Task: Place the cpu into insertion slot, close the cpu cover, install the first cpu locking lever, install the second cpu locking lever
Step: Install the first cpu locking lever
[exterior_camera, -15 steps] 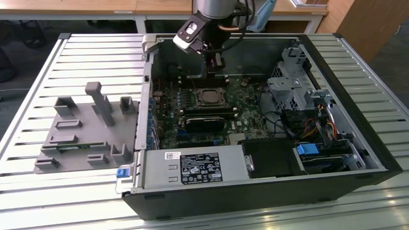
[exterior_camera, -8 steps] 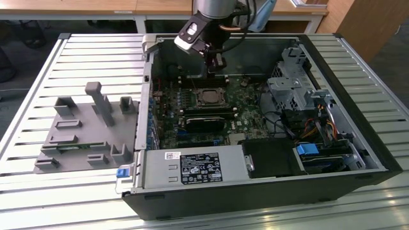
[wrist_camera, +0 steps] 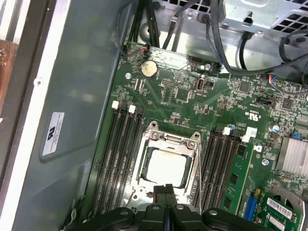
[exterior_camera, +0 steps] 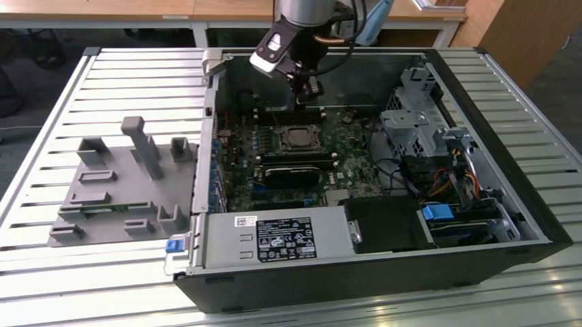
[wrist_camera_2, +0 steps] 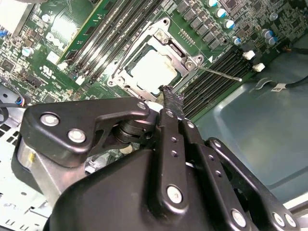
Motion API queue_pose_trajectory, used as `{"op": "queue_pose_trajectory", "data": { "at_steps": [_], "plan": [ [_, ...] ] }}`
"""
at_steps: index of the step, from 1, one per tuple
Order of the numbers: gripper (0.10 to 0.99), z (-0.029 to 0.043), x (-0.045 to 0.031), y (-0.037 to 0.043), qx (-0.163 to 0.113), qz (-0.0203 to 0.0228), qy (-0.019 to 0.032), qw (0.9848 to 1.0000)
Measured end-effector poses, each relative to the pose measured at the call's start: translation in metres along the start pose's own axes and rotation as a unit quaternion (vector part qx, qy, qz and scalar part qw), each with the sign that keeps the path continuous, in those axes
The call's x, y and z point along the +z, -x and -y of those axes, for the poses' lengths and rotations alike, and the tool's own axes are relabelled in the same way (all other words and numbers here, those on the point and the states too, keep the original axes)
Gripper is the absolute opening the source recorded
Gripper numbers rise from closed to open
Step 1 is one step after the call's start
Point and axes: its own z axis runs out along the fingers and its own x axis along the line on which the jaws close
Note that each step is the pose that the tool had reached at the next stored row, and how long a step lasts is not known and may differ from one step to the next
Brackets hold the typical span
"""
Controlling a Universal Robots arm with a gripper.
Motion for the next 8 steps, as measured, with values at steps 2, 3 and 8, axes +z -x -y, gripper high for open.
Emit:
{"op": "queue_pose_trajectory", "data": {
  "at_steps": [2,3,8],
  "plan": [
    [0.106,0.0000,0.0000,0.0000,-0.006,-0.0001,-0.0001,1.0000],
    [0.106,0.0000,0.0000,-0.0001,-0.009,-0.0002,-0.0001,1.0000],
    [0.106,-0.0001,0.0000,-0.0002,-0.023,-0.0004,-0.0004,0.9997]
  ]
}}
